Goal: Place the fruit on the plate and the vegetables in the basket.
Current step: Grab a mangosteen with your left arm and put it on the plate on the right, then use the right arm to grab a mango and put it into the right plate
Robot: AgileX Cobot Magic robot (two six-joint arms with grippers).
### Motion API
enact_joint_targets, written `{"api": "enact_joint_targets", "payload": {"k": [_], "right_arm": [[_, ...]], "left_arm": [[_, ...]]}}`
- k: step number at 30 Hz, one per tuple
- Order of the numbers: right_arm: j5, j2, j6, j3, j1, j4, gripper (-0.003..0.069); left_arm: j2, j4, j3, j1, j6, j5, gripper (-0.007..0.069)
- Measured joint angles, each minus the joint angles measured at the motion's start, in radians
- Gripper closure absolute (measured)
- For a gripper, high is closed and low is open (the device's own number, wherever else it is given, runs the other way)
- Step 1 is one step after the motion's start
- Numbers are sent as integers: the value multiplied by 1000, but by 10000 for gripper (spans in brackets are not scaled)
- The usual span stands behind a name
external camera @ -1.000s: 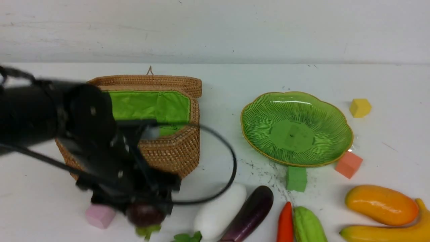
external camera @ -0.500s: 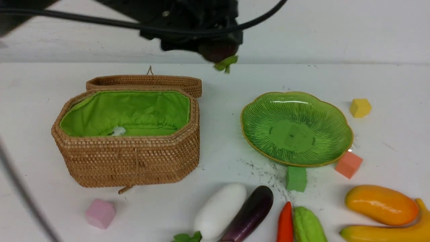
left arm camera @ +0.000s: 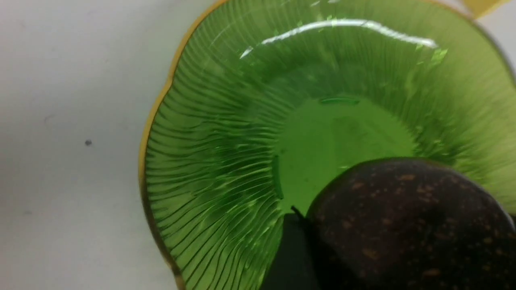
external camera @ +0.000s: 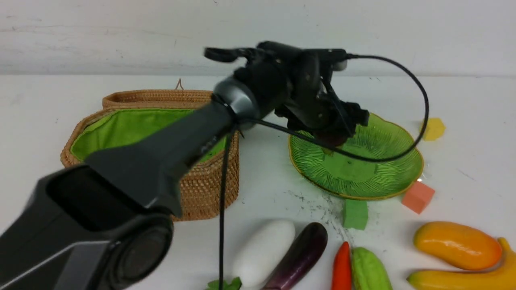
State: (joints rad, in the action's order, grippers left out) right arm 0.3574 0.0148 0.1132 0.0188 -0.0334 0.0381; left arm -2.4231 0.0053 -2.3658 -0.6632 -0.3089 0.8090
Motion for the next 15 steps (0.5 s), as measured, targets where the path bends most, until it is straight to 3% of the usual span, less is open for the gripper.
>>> {"api": "enact_joint_targets", "payload": {"k": [7,11,15], "right_arm": [[0,0,0,0,0,0,417],[0,0,0,0,0,0,417],[0,0,0,0,0,0,417]], "left_arm": [[17,55,-8,-15,-65,32,-44],[66,58,-8,-14,-41,69,-41],[170,54,-8,-14,36,167,14]]}}
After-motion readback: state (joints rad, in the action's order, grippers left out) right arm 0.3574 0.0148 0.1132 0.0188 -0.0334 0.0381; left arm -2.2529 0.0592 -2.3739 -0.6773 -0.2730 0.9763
